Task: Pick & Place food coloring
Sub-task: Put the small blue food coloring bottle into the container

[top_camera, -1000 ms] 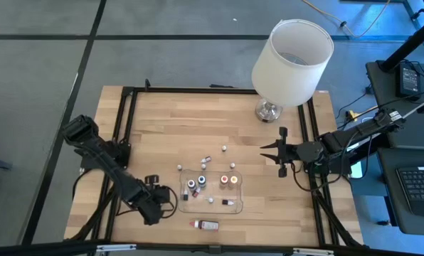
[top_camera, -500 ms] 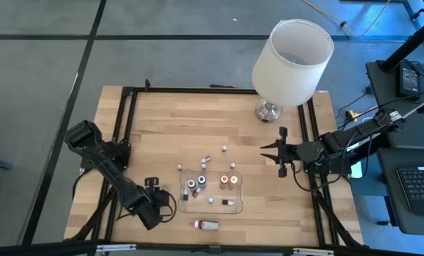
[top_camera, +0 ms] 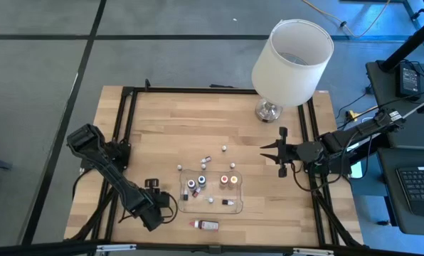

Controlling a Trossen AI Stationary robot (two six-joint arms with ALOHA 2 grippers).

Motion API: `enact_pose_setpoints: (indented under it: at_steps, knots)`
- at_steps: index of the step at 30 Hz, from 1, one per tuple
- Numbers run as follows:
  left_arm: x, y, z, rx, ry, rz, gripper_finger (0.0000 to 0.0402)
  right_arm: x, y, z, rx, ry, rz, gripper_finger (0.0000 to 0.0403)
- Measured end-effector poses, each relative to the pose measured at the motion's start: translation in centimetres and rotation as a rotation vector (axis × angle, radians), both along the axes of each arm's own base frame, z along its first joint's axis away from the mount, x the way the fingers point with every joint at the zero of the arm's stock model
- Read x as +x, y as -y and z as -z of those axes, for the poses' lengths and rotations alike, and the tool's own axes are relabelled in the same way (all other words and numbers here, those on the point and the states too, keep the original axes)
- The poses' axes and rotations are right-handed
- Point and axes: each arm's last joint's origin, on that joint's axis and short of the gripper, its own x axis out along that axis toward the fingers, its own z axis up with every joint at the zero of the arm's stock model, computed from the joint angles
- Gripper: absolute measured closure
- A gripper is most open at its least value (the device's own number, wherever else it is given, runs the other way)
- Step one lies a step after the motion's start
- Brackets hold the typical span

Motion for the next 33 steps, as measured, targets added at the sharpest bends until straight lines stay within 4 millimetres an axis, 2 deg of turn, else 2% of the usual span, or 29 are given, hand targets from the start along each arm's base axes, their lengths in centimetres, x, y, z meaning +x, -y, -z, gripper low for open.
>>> enact_pose_setpoints:
  at_steps: [6, 17, 20, 25, 33]
  knots:
    - [0.0, 0.0, -0.1, -0.004, 0.002, 0.008, 0.0240, 0.0, 0.0, 0.0, -0.001, 0.000, 0.000, 0.0296]
    - [0.0, 0.1, -0.3, -0.011, -0.035, 0.069, 0.0324, 0.0, 0.0, 0.0, -0.002, 0.000, -0.001, 0.0296]
    - [0.0, 0.2, -0.8, -0.010, -0.071, 0.074, 0.0333, 0.0, 0.0, 0.0, -0.002, 0.000, -0.001, 0.0296]
    - [0.5, 0.6, -2.4, 0.005, -0.078, 0.072, 0.0323, 0.0, 0.0, 0.0, -0.003, 0.000, -0.001, 0.0296]
    - [1.8, 1.5, -6.7, 0.113, 0.025, 0.080, 0.0331, 0.0, 0.0, 0.0, -0.003, 0.000, -0.001, 0.0296]
